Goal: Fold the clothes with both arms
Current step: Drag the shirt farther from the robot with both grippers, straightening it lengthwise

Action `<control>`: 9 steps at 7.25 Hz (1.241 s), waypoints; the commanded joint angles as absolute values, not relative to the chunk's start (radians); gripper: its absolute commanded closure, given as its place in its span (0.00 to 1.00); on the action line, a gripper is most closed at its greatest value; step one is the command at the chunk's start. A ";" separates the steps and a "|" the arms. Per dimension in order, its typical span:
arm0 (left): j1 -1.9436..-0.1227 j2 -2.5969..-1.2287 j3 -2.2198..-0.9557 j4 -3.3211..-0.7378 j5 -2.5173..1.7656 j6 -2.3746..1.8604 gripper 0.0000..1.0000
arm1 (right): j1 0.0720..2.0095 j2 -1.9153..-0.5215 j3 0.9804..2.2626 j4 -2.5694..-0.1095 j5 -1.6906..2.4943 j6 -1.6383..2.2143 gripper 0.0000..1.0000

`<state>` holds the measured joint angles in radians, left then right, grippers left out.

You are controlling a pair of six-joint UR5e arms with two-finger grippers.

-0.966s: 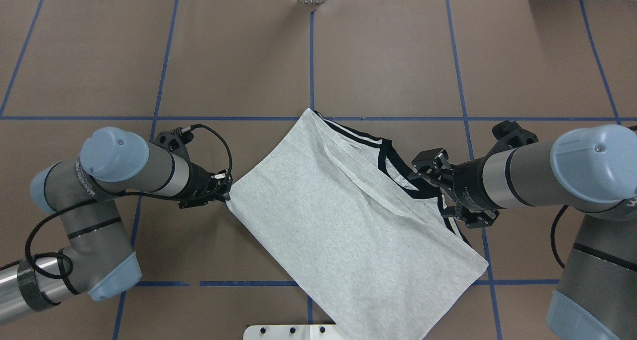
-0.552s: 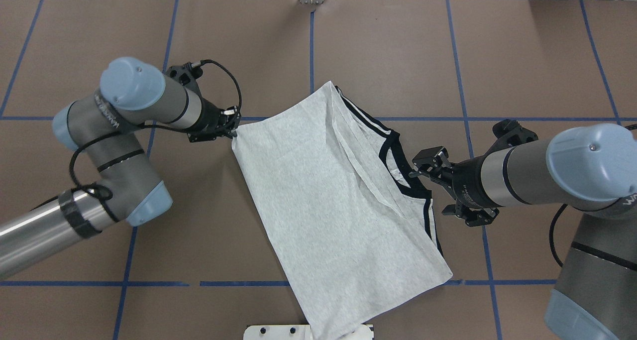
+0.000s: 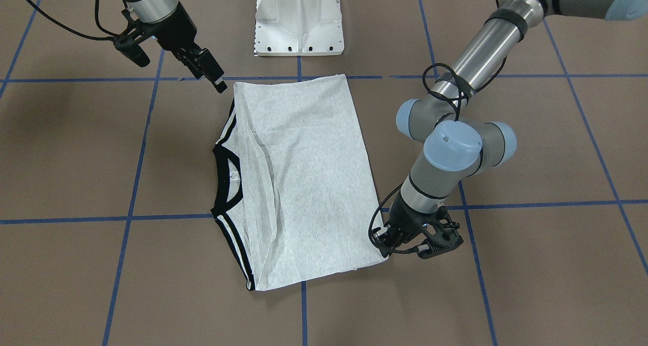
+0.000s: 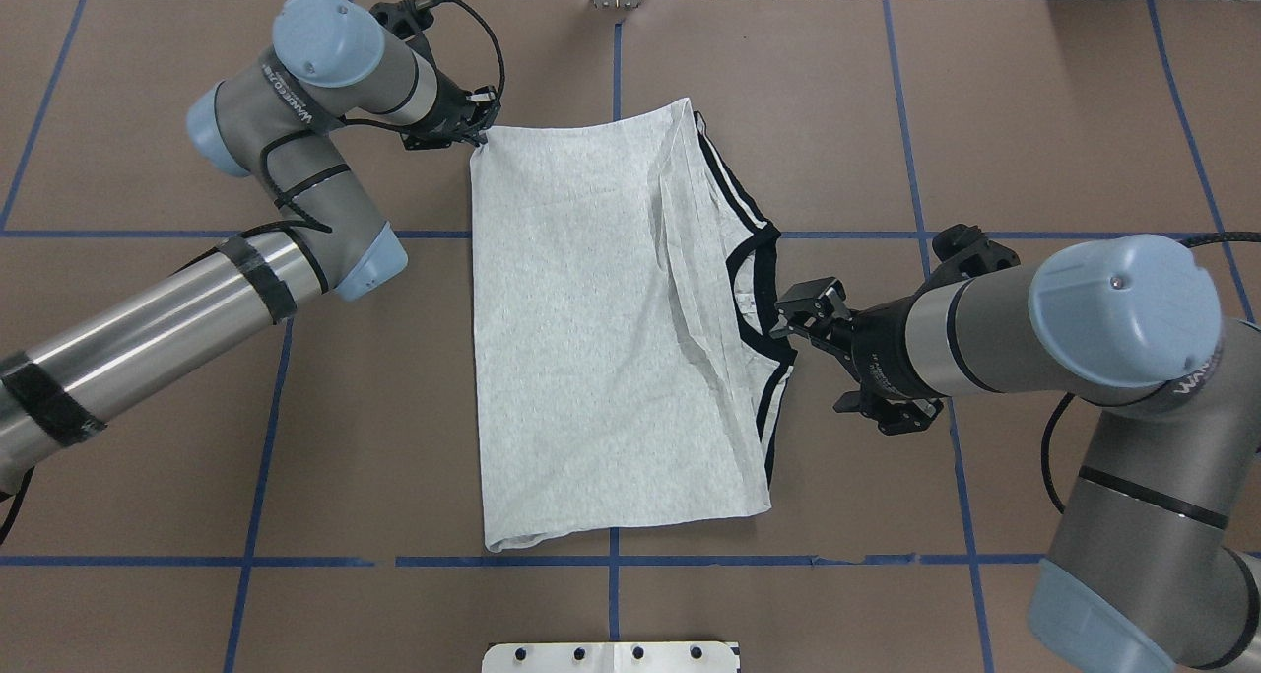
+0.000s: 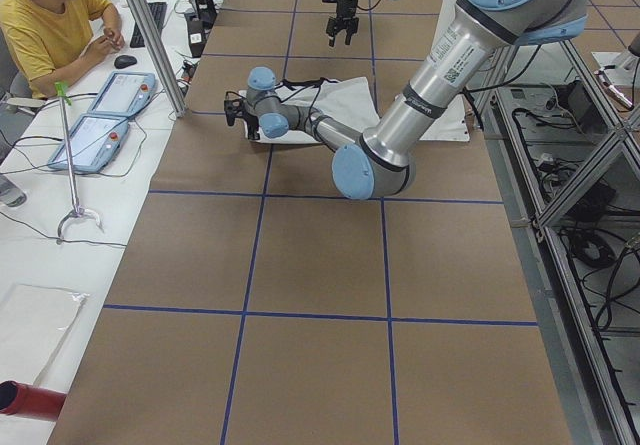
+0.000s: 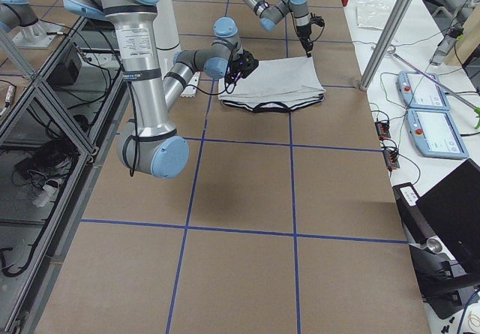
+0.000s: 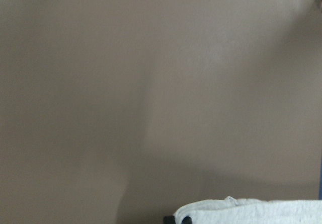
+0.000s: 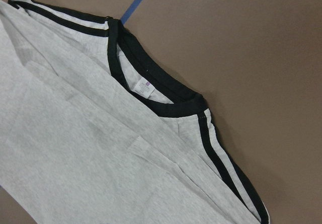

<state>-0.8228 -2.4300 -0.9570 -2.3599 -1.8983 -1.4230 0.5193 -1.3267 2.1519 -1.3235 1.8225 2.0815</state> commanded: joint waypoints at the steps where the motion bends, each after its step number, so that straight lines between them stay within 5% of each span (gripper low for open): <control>1: -0.833 -2.508 -0.813 -2.459 -1.876 -1.420 0.88 | 0.489 -1.286 2.112 -1.334 1.760 2.076 0.00; 2: -0.833 -2.514 -0.816 -2.460 -1.879 -1.422 0.37 | 0.486 -1.287 2.094 -1.336 1.759 2.062 0.00; 5: -0.845 -2.353 -1.112 -2.445 -1.986 -1.430 0.24 | 0.497 -1.197 1.918 -1.338 1.720 1.712 0.00; 9: -0.845 -2.093 -1.435 -2.436 -2.039 -1.440 0.21 | 0.512 -0.978 1.615 -1.338 1.668 1.439 0.00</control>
<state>-0.8452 -2.1574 -1.3624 -2.4364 -2.0350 -1.4392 0.5104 -1.0548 1.7173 -1.3380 1.6822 1.4938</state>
